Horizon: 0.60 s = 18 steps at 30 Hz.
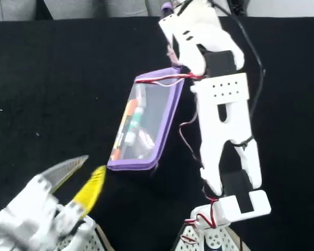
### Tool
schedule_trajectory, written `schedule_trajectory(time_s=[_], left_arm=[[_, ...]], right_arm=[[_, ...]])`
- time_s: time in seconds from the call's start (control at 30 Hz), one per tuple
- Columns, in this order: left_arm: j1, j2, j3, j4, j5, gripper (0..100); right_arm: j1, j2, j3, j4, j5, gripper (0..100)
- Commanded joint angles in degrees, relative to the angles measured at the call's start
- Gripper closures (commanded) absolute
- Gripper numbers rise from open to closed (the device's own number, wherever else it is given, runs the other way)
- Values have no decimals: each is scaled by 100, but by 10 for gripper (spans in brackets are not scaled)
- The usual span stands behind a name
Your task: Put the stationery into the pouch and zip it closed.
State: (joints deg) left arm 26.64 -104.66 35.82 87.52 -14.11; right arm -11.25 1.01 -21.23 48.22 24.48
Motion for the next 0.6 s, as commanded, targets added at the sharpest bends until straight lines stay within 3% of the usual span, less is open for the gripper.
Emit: schedule_trajectory(time_s=[0.0,0.13,0.43,0.57], left_arm=[[-1253,53,1701,-1073,62,721],[-1824,44,2519,-1793,378,718],[-664,53,2211,-1767,396,717],[-620,53,2246,-1793,360,717]], right_arm=[[-457,-435,-338,220,-9,987],[-932,-769,-303,422,-9,987],[-1899,-1727,-303,1169,-9,987],[-2048,-2141,-295,1468,0,987]])
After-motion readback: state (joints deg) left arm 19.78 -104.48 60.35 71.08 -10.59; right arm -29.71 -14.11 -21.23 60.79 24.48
